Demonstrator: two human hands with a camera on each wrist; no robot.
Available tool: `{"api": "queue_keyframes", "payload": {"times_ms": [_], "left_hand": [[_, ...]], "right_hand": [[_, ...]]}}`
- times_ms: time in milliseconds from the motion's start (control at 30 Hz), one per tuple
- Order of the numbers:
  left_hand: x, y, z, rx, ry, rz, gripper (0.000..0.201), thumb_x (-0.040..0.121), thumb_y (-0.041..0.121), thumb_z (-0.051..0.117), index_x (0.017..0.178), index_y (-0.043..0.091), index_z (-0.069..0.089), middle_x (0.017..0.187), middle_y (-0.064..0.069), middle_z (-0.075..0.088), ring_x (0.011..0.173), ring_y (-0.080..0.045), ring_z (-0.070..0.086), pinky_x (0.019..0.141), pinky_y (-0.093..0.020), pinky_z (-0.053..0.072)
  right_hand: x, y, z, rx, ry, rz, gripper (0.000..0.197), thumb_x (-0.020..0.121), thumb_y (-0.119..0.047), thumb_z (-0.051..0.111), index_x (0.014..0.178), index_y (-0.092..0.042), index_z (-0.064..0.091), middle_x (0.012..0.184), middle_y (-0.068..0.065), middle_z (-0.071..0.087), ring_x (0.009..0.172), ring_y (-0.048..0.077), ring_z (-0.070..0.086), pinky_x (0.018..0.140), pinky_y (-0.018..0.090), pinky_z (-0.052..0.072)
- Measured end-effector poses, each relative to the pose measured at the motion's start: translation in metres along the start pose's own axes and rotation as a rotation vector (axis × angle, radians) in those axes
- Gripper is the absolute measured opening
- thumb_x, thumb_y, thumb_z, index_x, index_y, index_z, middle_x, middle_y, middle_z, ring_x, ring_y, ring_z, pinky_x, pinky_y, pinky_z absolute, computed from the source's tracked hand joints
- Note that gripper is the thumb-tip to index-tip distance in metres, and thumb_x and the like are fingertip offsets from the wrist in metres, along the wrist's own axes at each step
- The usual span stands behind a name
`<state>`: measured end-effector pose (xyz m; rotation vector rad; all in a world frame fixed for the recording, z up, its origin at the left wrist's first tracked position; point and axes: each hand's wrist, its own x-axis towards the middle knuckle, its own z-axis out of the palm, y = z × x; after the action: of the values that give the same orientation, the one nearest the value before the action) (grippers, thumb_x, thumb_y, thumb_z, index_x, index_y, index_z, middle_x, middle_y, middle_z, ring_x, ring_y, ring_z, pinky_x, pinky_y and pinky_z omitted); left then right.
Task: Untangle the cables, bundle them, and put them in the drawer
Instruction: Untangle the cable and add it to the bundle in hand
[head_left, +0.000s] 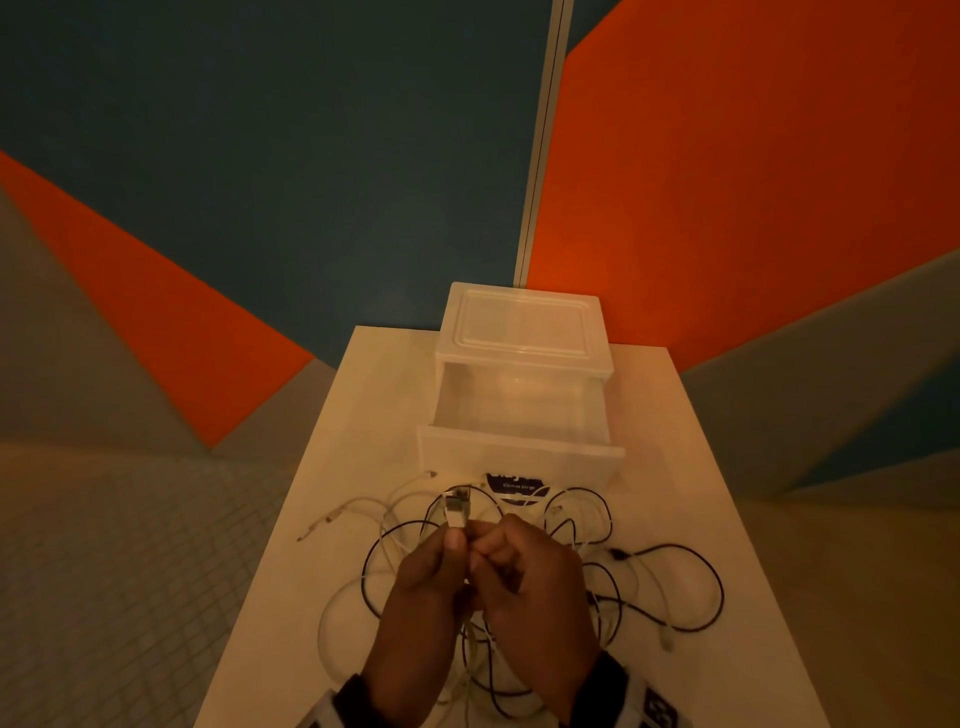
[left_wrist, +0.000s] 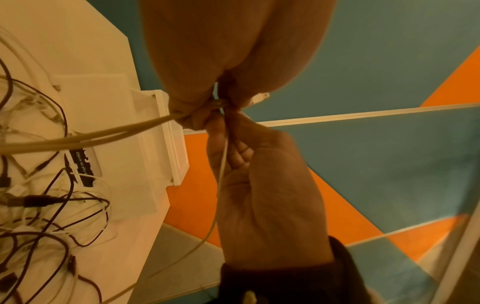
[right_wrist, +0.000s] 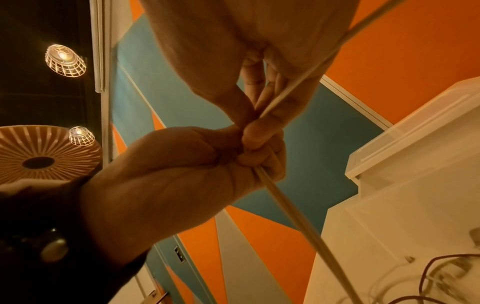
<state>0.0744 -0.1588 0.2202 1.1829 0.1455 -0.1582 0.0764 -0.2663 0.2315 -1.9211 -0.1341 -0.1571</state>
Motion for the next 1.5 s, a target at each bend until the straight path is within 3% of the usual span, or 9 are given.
{"api": "queue_keyframes", "payload": {"times_ms": [200,367,467,667,833,1000,1200,1367,1500], "left_hand": [[-0.001,-0.004,-0.003,0.108,0.067,0.025,0.038,0.1,0.025,0.039,0.08,0.013,0.069,0.079,-0.012,0.071,0.072,-0.029,0.062,0.062,-0.035,0.047],[0.009,0.006,-0.015,-0.092,0.207,0.049,0.031,0.102,0.023,0.036,0.077,0.009,0.048,0.058,-0.006,0.045,0.057,-0.021,0.046,0.069,-0.039,0.048],[0.008,0.023,-0.026,-0.235,0.16,0.044,0.028,0.099,0.025,0.036,0.075,0.013,0.045,0.056,0.003,0.026,0.044,-0.01,0.028,0.049,-0.025,0.042],[0.009,0.038,-0.047,-0.191,0.013,0.088,0.03,0.098,0.028,0.039,0.072,0.015,0.049,0.059,0.003,0.024,0.046,-0.008,0.022,0.043,-0.022,0.024],[0.007,0.013,-0.03,0.218,-0.01,0.088,0.044,0.094,0.045,0.049,0.079,0.004,0.049,0.068,-0.014,0.064,0.047,-0.016,0.025,0.046,-0.027,0.023],[0.019,0.01,-0.023,0.143,-0.037,0.105,0.05,0.066,0.062,0.074,0.078,0.014,0.068,0.052,0.009,0.054,0.039,0.003,0.041,0.041,-0.014,0.036],[0.01,0.024,-0.017,0.073,0.022,0.123,0.033,0.093,0.043,0.05,0.07,0.019,0.055,0.066,-0.002,0.047,0.058,-0.014,0.033,0.055,-0.03,0.026],[0.008,0.073,-0.028,-0.18,-0.018,0.242,0.034,0.098,0.03,0.035,0.069,0.018,0.049,0.062,0.002,0.038,0.051,-0.009,0.026,0.047,-0.022,0.027],[0.002,0.091,-0.032,-0.289,-0.037,0.257,0.043,0.103,0.018,0.023,0.067,0.017,0.048,0.059,0.003,0.036,0.05,-0.009,0.019,0.043,-0.02,0.028]], "right_hand": [[-0.004,0.007,-0.002,-0.039,-0.096,-0.045,0.009,0.086,-0.019,0.061,0.078,-0.021,0.06,0.078,-0.009,0.066,0.071,0.007,0.066,0.062,0.028,0.056],[-0.013,0.029,-0.021,-0.245,-0.465,-0.012,0.023,0.092,-0.039,0.047,0.078,-0.023,0.055,0.072,-0.008,0.057,0.065,0.005,0.052,0.06,0.022,0.038],[-0.018,0.067,-0.045,-0.298,-0.599,0.084,0.024,0.099,-0.027,0.042,0.081,-0.021,0.057,0.073,-0.007,0.058,0.067,0.004,0.052,0.064,0.021,0.039],[-0.019,0.139,-0.062,-0.288,-0.303,0.313,0.093,0.067,-0.092,0.018,0.081,-0.008,0.055,0.072,0.002,0.057,0.065,0.005,0.051,0.068,0.028,0.043],[0.011,0.069,-0.035,-0.166,-0.128,0.032,0.04,0.092,-0.053,0.037,0.067,-0.024,0.048,0.054,-0.005,0.042,0.049,0.006,0.037,0.05,0.029,0.032],[0.008,0.027,-0.01,-0.246,-0.279,-0.122,0.045,0.097,-0.048,0.032,0.072,-0.014,0.05,0.056,0.004,0.047,0.05,0.017,0.043,0.053,0.036,0.036],[-0.004,0.058,-0.01,-0.188,-0.41,0.022,0.028,0.098,-0.03,0.033,0.073,-0.027,0.043,0.067,-0.008,0.048,0.064,0.006,0.045,0.065,0.035,0.041],[-0.009,0.12,-0.034,-0.369,-0.457,0.39,0.064,0.094,-0.055,0.014,0.122,-0.011,0.051,0.115,0.01,0.059,0.103,0.02,0.056,0.091,0.033,0.044],[-0.003,0.164,-0.046,-0.368,-0.342,0.503,0.033,0.102,-0.034,0.027,0.085,-0.024,0.053,0.084,-0.001,0.056,0.076,0.012,0.052,0.084,0.042,0.049]]}}
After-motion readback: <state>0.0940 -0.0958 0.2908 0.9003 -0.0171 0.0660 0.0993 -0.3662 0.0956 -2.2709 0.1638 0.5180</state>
